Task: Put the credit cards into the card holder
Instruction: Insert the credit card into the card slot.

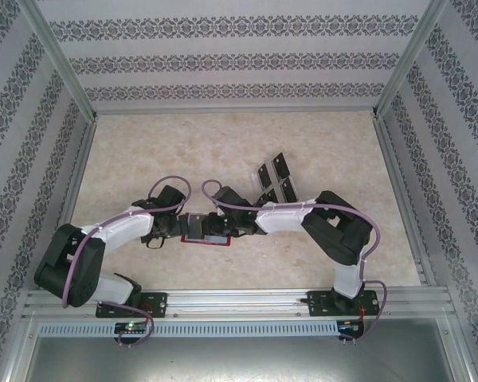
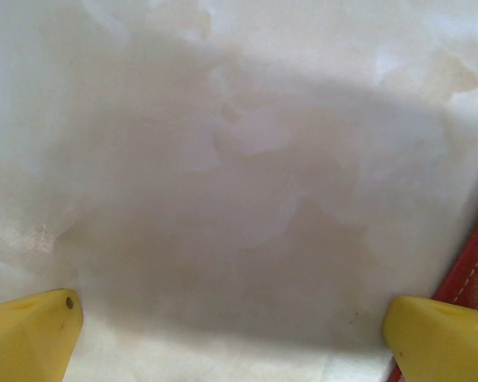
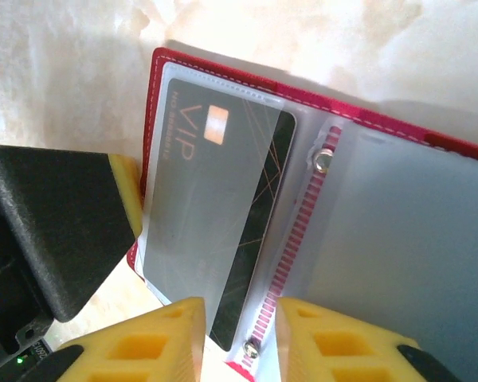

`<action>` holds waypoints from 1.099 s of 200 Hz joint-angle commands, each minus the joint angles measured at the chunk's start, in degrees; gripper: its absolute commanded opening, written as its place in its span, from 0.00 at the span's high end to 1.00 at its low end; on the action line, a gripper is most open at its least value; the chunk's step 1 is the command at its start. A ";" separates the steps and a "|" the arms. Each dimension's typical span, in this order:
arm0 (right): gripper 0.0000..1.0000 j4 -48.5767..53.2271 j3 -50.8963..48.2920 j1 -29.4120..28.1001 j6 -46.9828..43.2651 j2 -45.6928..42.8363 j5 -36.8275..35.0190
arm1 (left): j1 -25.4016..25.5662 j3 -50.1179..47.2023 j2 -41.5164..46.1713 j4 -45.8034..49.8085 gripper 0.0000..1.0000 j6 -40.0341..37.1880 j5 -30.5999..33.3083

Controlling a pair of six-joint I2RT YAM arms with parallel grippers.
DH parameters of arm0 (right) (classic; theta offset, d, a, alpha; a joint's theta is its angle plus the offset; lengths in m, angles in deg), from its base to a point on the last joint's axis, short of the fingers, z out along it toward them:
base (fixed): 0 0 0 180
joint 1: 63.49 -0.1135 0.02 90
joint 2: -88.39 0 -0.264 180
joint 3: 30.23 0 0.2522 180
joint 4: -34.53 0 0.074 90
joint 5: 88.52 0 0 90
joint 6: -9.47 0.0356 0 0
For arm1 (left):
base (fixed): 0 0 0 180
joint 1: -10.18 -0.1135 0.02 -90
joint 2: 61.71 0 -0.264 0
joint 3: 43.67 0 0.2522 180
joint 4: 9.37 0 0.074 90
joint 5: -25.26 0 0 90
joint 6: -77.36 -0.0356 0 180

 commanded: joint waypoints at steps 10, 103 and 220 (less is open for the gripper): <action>0.67 0.46 -0.60 0.50 0.23 -0.92 -0.82 | 0.57 -2.33 -1.13 -0.45 0.00 0.71 -2.18; 0.67 2.07 5.78 -0.91 -0.26 3.81 0.63 | 0.58 -2.42 -1.07 -0.62 0.00 0.57 -2.66; 0.67 2.89 3.44 -0.98 -0.23 2.81 -0.36 | 0.58 -2.39 -0.56 -0.47 0.00 0.39 -2.86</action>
